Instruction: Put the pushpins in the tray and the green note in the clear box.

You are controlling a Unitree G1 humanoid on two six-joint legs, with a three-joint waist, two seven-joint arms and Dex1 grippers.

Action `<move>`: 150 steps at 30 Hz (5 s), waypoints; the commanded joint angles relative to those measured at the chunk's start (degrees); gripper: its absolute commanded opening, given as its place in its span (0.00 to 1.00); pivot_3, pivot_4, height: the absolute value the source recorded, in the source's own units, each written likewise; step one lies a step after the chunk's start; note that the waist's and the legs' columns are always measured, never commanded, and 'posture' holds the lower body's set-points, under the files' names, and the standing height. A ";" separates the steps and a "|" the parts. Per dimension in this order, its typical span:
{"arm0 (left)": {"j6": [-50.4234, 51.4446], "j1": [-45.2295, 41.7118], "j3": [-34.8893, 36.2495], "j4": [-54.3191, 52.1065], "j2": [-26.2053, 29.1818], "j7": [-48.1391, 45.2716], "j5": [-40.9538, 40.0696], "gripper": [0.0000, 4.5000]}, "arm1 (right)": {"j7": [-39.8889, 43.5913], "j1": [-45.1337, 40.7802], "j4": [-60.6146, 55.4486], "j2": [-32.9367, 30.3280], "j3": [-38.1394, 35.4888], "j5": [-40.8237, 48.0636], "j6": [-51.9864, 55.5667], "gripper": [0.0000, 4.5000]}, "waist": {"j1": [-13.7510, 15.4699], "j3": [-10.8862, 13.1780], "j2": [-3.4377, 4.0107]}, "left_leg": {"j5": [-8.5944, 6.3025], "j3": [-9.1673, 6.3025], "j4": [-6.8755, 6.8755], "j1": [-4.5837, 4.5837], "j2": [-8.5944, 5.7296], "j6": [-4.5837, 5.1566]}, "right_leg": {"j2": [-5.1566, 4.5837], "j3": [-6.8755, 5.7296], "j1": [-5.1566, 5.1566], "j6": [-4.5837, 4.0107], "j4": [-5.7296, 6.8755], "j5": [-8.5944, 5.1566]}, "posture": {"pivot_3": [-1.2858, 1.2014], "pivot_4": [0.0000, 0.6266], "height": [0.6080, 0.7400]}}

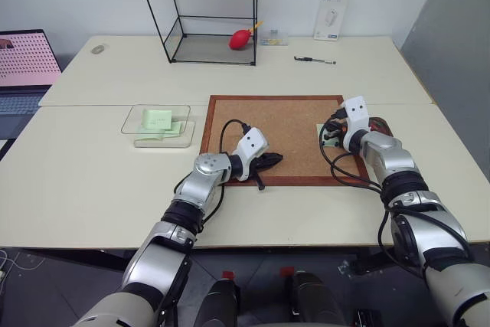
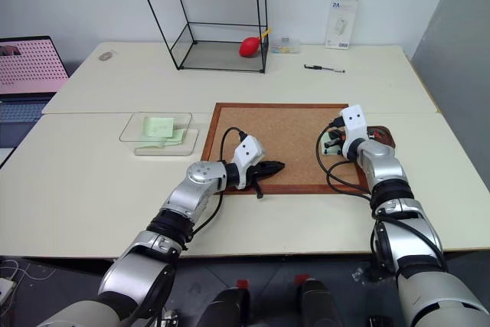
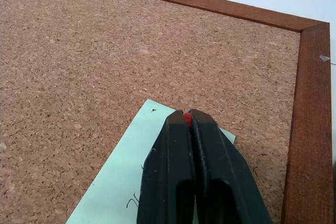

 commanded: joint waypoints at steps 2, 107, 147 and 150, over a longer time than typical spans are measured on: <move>2.27 0.92 -1.78 1.27 0.45 -0.55 2.32 0.00 | -0.01 -1.26 -5.14 -1.08 -3.11 1.94 0.19 0.00 | 0.00 0.00 0.00 | 0.00 0.00 0.00 0.00 0.00 0.00 | 0.00 0.00 0.00 0.00 0.00 0.00 | 0.52 0.24 1.00; 1.51 1.09 -2.28 2.06 0.11 -0.67 4.00 0.00 | 5.68 23.58 -42.33 -3.49 -5.48 8.63 11.48 0.00 | 0.05 -0.11 0.16 | 0.00 -0.01 0.04 0.09 -0.01 0.00 | 0.00 -0.02 0.13 0.04 -0.02 0.01 | 0.52 0.24 1.00; 1.40 1.70 -3.17 1.83 0.37 -1.12 4.58 0.00 | -4.01 19.03 -31.21 -11.56 -6.61 -0.24 4.24 0.00 | 0.03 -0.12 0.17 | 0.00 0.05 0.05 0.11 -0.01 0.00 | 0.00 0.01 0.13 0.05 -0.02 0.01 | 0.52 0.24 1.00; 1.37 1.77 -3.22 1.82 0.36 -1.06 4.61 0.00 | -5.02 16.39 -25.31 -11.75 -5.62 -2.57 1.55 0.00 | 0.02 -0.12 0.17 | 0.00 0.04 0.05 0.12 0.00 0.00 | 0.00 0.01 0.12 0.04 -0.01 0.01 | 0.52 0.24 1.00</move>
